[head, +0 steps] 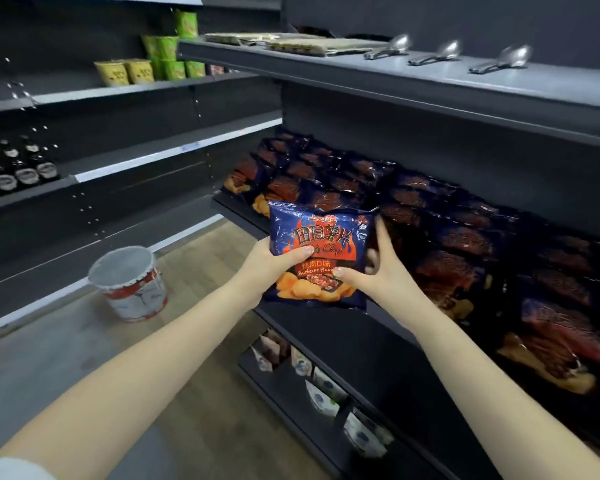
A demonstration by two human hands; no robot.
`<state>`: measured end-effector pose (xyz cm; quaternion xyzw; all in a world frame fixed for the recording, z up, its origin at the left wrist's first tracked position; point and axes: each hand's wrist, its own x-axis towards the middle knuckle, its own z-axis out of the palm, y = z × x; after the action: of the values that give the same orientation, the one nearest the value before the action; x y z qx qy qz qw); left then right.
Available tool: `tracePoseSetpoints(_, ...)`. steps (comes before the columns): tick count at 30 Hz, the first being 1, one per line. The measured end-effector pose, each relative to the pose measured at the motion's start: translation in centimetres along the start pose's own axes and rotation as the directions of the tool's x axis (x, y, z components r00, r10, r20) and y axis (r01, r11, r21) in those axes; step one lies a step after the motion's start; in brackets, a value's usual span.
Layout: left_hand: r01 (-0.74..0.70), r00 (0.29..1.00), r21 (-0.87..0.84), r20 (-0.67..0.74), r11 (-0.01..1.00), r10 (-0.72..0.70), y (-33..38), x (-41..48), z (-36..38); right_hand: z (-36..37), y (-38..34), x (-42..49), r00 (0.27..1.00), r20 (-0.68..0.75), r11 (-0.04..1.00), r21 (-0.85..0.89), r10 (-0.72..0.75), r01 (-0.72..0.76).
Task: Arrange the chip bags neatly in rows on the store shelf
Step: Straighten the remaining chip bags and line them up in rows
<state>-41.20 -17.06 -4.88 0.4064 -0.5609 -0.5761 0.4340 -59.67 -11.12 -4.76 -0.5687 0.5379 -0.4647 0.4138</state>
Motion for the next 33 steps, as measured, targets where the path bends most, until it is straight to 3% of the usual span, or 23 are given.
tracePoseSetpoints(5, 0.01, 0.998, 0.045, 0.068, 0.999, -0.013, -0.6, 0.7, -3.7, 4.9, 1.7, 0.8, 0.997, -0.083, 0.998, 0.065, -0.008, 0.014)
tracePoseSetpoints(13, 0.077, 0.992, 0.041, 0.101, 0.996, -0.081, -3.0, 2.7, -5.6, 6.8, 3.0, 2.5, 0.991, -0.124, 0.998, 0.054, 0.05, -0.044)
tracePoseSetpoints(27, 0.078, 0.997, 0.112, -0.001, 0.991, -0.078, -3.0, 11.4, -11.8, 11.0, 3.7, 13.4, 0.994, -0.11, 0.997, 0.078, 0.023, -0.014)
tracePoseSetpoints(33, 0.051, 0.991, 0.167, 0.111, 0.985, -0.07, -1.9, 18.4, -11.6, 9.8, 4.1, 18.5, 0.97, -0.236, 0.998, 0.03, 0.058, -0.052)
